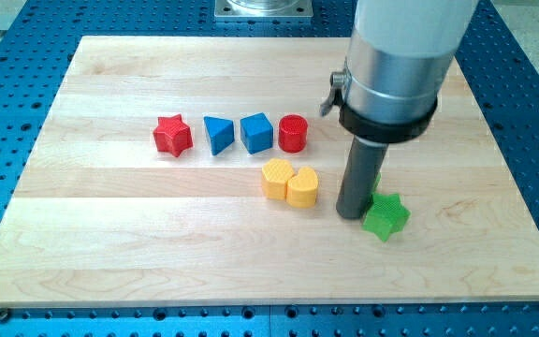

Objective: Drag the triangle to the top left side of the red star

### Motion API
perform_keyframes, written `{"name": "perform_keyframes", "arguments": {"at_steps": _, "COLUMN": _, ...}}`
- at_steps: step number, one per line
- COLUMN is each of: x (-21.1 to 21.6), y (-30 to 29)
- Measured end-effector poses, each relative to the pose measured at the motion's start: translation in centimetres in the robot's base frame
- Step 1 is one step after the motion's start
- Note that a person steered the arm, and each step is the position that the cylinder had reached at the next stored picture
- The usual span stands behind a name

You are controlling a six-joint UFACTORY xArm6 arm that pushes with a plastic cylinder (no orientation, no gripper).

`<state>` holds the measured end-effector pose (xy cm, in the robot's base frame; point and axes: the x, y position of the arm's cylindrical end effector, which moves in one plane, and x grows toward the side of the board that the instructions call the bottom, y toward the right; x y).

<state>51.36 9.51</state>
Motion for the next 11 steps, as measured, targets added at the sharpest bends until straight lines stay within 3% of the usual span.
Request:
{"name": "perform_keyframes", "arguments": {"at_steps": 1, "x": -2.2, "y": -3.6}}
{"name": "perform_keyframes", "arguments": {"at_steps": 2, "x": -1.6, "y": -9.9}}
{"name": "perform_keyframes", "arguments": {"at_steps": 3, "x": 1.8, "y": -13.7}}
{"name": "perform_keyframes", "arguments": {"at_steps": 5, "x": 1.0, "y": -10.9}}
{"name": "perform_keyframes", "arguments": {"at_steps": 6, "x": -4.6, "y": -11.4}}
{"name": "perform_keyframes", "arguments": {"at_steps": 9, "x": -14.4, "y": -15.6}}
{"name": "perform_keyframes", "arguments": {"at_steps": 10, "x": -16.6, "y": -19.2}}
{"name": "perform_keyframes", "arguments": {"at_steps": 11, "x": -16.5, "y": -26.2}}
